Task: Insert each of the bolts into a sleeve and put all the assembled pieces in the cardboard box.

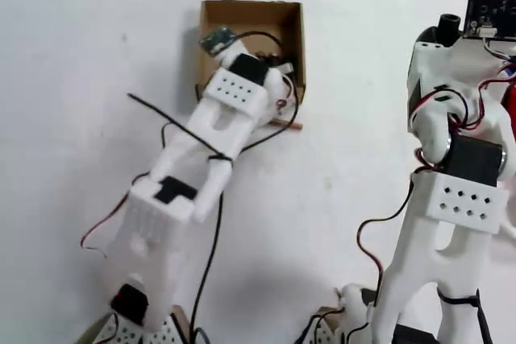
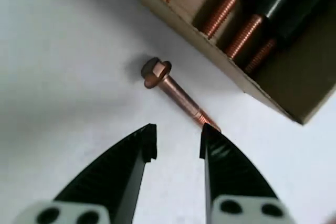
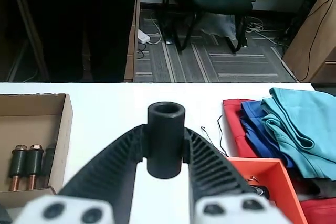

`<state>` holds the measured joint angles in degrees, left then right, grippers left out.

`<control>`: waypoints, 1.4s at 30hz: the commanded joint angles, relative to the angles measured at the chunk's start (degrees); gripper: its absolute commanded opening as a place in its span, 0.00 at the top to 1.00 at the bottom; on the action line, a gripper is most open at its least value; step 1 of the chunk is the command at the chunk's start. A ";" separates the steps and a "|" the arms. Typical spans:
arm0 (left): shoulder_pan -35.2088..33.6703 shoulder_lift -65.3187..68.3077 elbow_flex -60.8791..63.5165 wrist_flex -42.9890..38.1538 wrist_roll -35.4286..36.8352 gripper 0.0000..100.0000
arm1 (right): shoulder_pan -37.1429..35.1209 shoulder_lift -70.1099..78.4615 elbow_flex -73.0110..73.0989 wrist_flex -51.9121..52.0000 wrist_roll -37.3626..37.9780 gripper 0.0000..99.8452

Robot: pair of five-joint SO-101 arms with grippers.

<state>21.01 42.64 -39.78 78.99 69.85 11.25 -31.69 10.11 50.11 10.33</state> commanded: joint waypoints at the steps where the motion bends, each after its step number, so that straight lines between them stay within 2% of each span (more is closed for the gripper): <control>1: 0.88 5.01 -7.52 -2.02 1.49 0.84 | 0.13 -1.89 -0.26 -1.71 -0.35 0.98; 8: 0.62 14.15 -17.27 -1.85 1.49 0.84 | 0.04 -1.89 -0.18 -1.71 -0.35 0.98; 17: 0.44 17.14 -17.89 -0.18 1.49 0.84 | 0.22 -1.89 -0.18 -1.71 -0.35 0.98; 19: 0.44 17.14 -18.07 1.67 1.49 0.87 | 0.31 -1.89 -0.18 -1.71 -0.35 0.98; 21: 0.44 16.97 -18.24 3.69 1.23 0.95 | 0.31 -1.89 -0.18 -1.71 -0.35 0.98; 22: 0.44 16.88 -18.24 4.84 0.26 0.98 | 0.31 -1.89 -0.18 -1.71 -0.35 0.98; 24: 0.79 16.70 -18.24 7.03 -2.55 0.96 | 0.22 -1.80 -0.18 -1.71 -0.35 0.98; 28: 0.79 16.53 -18.33 12.84 -8.00 0.97 | 0.04 0.66 -0.26 -1.80 -0.35 0.98; 30: 0.88 16.53 -18.95 17.32 -12.04 0.97 | -0.04 2.33 -0.35 -2.59 -0.35 0.98; 33: 0.97 16.53 -21.14 23.56 -22.15 0.97 | 0.13 3.56 -0.70 -2.86 -0.35 0.98; 38: -2.81 13.98 -19.30 23.56 -45.19 0.97 | -0.04 0.92 -0.26 -2.42 -0.44 0.98; 42: -3.43 7.82 -11.30 23.56 -65.93 0.97 | -0.04 -1.10 -0.26 -1.71 -0.44 0.98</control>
<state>18.55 57.93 -54.81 101.23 19.65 11.25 -29.58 10.29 48.88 10.33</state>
